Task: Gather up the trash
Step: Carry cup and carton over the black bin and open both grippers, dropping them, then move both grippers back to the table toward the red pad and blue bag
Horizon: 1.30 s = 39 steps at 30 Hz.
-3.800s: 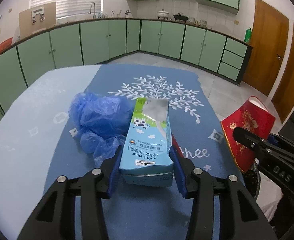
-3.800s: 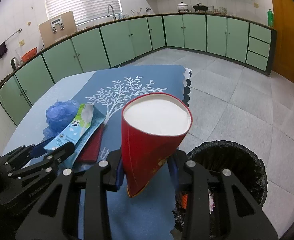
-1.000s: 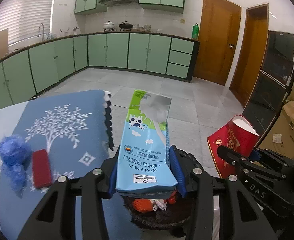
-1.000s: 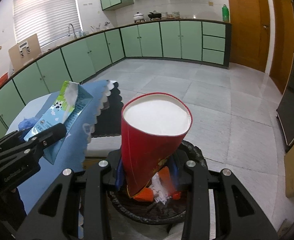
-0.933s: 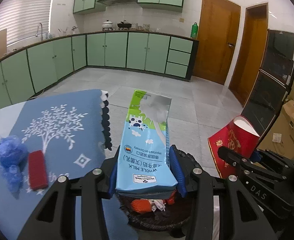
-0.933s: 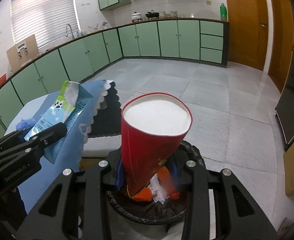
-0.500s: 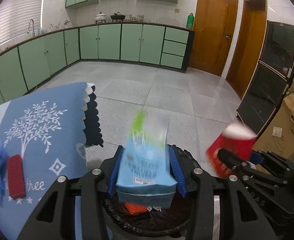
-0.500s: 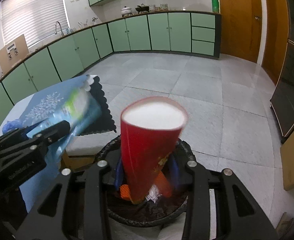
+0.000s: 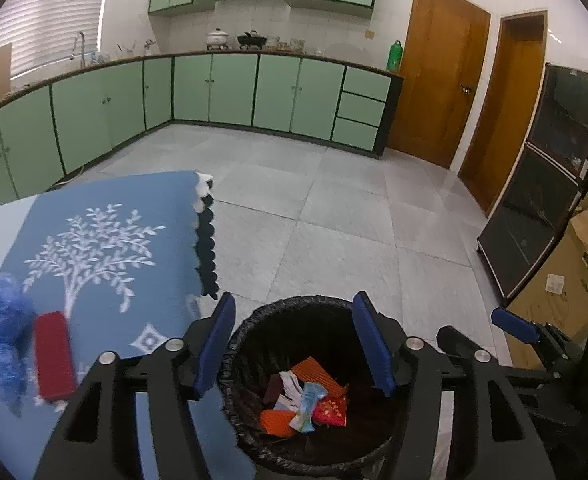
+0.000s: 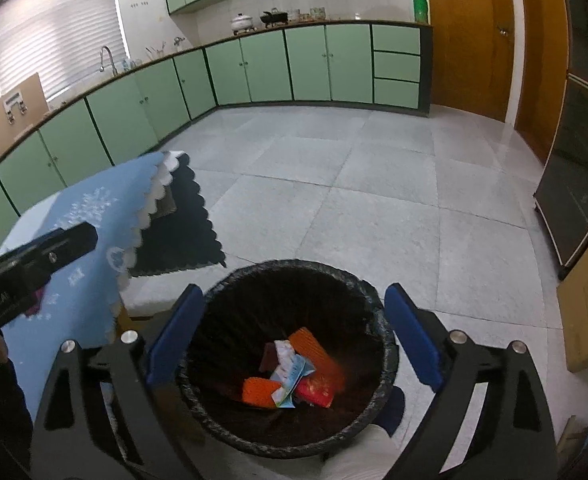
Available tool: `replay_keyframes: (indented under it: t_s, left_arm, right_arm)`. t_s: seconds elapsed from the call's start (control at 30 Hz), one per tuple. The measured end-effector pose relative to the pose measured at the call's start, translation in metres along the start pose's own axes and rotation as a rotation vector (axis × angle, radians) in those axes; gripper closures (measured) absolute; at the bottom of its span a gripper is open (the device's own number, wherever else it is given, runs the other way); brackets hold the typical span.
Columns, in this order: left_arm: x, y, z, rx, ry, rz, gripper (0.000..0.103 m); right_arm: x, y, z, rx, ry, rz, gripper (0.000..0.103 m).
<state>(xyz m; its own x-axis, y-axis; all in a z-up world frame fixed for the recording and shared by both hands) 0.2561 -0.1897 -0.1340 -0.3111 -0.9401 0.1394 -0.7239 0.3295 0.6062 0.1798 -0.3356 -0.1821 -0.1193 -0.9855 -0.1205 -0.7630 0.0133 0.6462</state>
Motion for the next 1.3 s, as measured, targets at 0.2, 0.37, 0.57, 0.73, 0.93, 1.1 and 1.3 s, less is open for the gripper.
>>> replay_keyframes:
  t_s: [0.2, 0.37, 0.57, 0.73, 0.93, 1.1, 1.3]
  left_arm:
    - [-0.029, 0.033, -0.001, 0.041, 0.022, -0.041, 0.037]
    - [-0.066, 0.060, 0.007, 0.056, 0.048, -0.099, 0.036]
    - [-0.126, 0.089, 0.023, 0.062, 0.083, -0.216, 0.035]
    - [-0.177, 0.105, 0.041, 0.050, 0.131, -0.310, 0.035]
    - [-0.218, 0.121, 0.055, 0.046, 0.180, -0.368, 0.035]
    - [-0.242, 0.131, 0.062, 0.051, 0.213, -0.403, 0.035]
    - [-0.264, 0.137, 0.069, 0.045, 0.241, -0.432, 0.035]
  right_arm:
    - [-0.028, 0.019, -0.010, 0.036, 0.030, -0.041, 0.013]
    - [-0.060, 0.026, -0.014, 0.046, 0.062, -0.086, 0.013]
    - [-0.110, 0.026, -0.011, 0.051, 0.103, -0.150, 0.013]
    - [-0.157, 0.023, -0.011, 0.055, 0.138, -0.206, 0.013]
    - [-0.205, 0.018, -0.009, 0.050, 0.180, -0.254, 0.013]
    - [-0.235, 0.012, -0.003, 0.036, 0.211, -0.280, 0.013]
    - [-0.263, -0.006, 0.005, 0.002, 0.247, -0.297, 0.013]
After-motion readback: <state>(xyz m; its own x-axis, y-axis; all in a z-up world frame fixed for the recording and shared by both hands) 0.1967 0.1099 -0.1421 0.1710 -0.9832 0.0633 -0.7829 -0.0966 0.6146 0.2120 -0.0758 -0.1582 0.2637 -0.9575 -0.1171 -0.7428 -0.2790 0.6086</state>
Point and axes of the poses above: each gripper's, at about its wrist camera, not at the fingertips, and y roughly against the way its jaws point, x to its right, z to its underside, the point moved 7 cm from there along -y, roughly the way its jaws point, and after that the axes turned 2 degrees about x, right-handed, at the moved point
